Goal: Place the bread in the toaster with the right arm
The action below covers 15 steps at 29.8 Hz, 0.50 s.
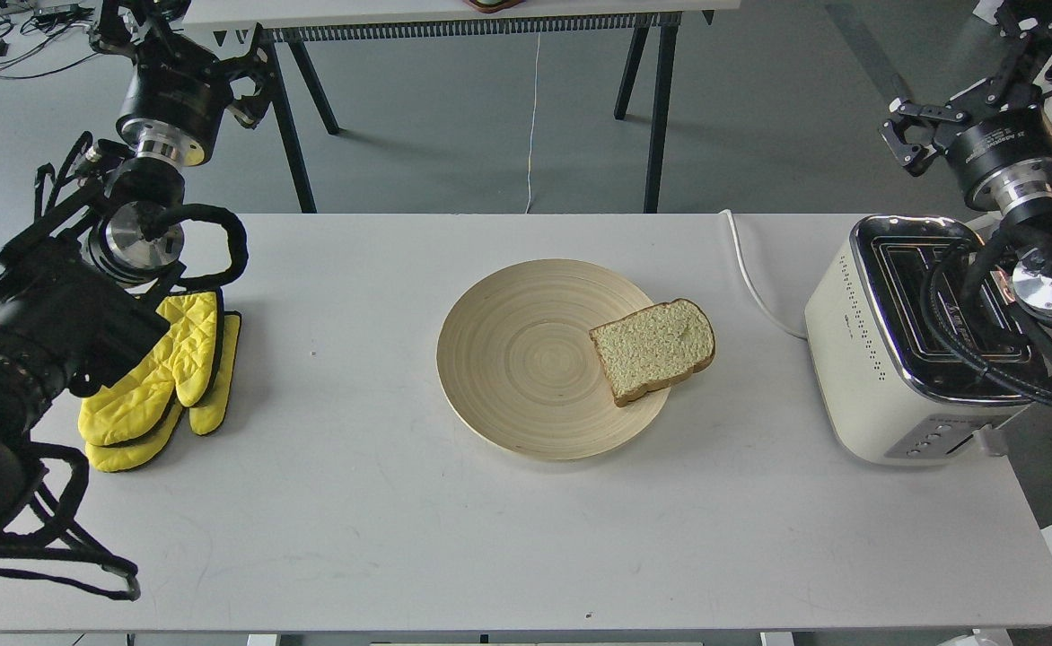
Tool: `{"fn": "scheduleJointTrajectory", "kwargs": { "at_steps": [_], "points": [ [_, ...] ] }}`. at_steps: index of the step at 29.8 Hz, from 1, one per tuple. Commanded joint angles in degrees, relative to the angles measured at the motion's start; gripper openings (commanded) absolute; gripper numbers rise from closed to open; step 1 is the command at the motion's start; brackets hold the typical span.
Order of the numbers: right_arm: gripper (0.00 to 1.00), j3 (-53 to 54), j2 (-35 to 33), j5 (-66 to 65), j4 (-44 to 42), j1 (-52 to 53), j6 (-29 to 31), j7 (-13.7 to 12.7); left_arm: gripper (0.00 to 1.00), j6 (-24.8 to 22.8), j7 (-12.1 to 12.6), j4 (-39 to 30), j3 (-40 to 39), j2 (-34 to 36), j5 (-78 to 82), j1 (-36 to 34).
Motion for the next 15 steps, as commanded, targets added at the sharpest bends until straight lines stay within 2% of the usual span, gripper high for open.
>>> {"fn": "scheduleJointTrajectory", "kwargs": {
  "at_steps": [1,8,15],
  "points": [
    [1.0,-0.1,-0.3,0.0,0.8,0.0,0.3,-0.1,1.0,0.0,-0.3,0.0,0.3,-0.1,0.0,0.2],
    [1.0,-0.1,-0.5,-0.8,2.5,0.1,0.3,-0.1,1.0,0.0,-0.6,0.1,-0.1,-0.2,-0.1,0.2],
    [1.0,-0.8,-4.1,-22.3,10.1,0.8,-2.2,-0.8,1.0,0.0,-0.6,0.1,-0.2,-0.4,-0.1,0.3]
  ]
}}
